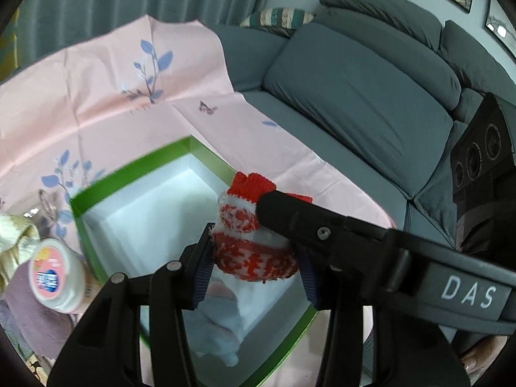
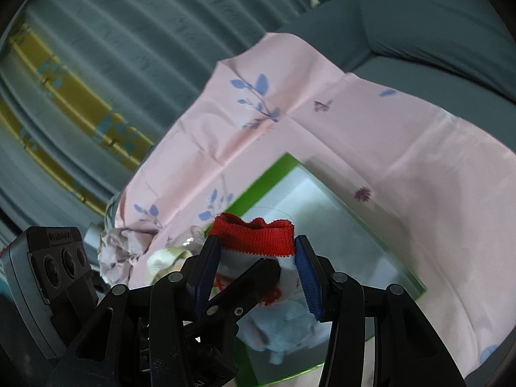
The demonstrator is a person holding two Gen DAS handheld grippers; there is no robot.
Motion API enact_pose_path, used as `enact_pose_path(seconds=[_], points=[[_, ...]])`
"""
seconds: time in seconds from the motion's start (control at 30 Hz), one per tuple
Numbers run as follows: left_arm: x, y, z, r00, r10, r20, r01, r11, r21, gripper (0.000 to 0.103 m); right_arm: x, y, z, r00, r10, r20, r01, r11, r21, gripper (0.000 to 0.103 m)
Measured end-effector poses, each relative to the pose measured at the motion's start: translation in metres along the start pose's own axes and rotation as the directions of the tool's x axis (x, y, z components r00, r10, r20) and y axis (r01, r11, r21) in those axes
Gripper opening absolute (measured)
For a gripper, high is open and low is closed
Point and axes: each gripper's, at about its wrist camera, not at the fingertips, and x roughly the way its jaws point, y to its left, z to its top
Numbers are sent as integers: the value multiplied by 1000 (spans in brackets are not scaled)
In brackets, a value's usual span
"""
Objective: Organize soft objects
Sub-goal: 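Carry the red-and-white sock with the right gripper over the green box, then open the right gripper to drop the sock into the box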
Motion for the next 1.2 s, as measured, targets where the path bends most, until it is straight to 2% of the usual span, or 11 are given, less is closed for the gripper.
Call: enact_pose_path(seconds=[0.27, 0.43, 0.7, 0.77, 0.83, 0.87, 0.93, 1.0, 1.1, 1.17, 1.2], points=[[23, 0, -4, 998, -14, -56, 12, 1000, -25, 45, 12, -18, 0, 998, -52, -39, 53, 998, 40, 50], [35, 3, -9, 995, -13, -95, 9, 999, -41, 43, 20, -23, -1, 986, -144, -78, 147, 988, 35, 50], [33, 5, -9, 993, -32, -109, 26, 998, -60, 46, 15, -25, -1, 976, -205, -68, 207, 978, 33, 50], [27, 4, -9, 994, -33, -102, 27, 998, -54, 54, 11, -25, 0, 979, -197, -56, 199, 979, 42, 50], [19, 3, -8, 996, -23, -83, 20, 999, -42, 70, 6, -24, 0, 979, -198, -38, 199, 979, 46, 50], [14, 3, -8, 997, -22, -73, 19, 999, -39, 72, 4, -23, 1, 979, -201, -30, 202, 978, 47, 51], [6, 4, -8, 998, -25, -60, 23, 999, -46, 83, -2, -20, 2, 977, -213, -7, 213, 975, 57, 70], [-3, 8, -8, 998, -46, -45, 43, 996, -76, 86, -17, -12, 4, 973, -224, 51, 221, 974, 57, 77], [-22, 13, -9, 998, -59, -30, 56, 994, -93, 86, -35, 2, 3, 976, -181, 118, 179, 983, 26, 90], [-37, 15, -11, 999, -47, -13, 46, 995, -84, 87, -45, 13, 2, 976, -157, 151, 159, 987, -3, 94], [-44, 17, -12, 999, -44, -7, 43, 996, -84, 91, -49, 20, 1, 975, -150, 165, 156, 988, -19, 95]])
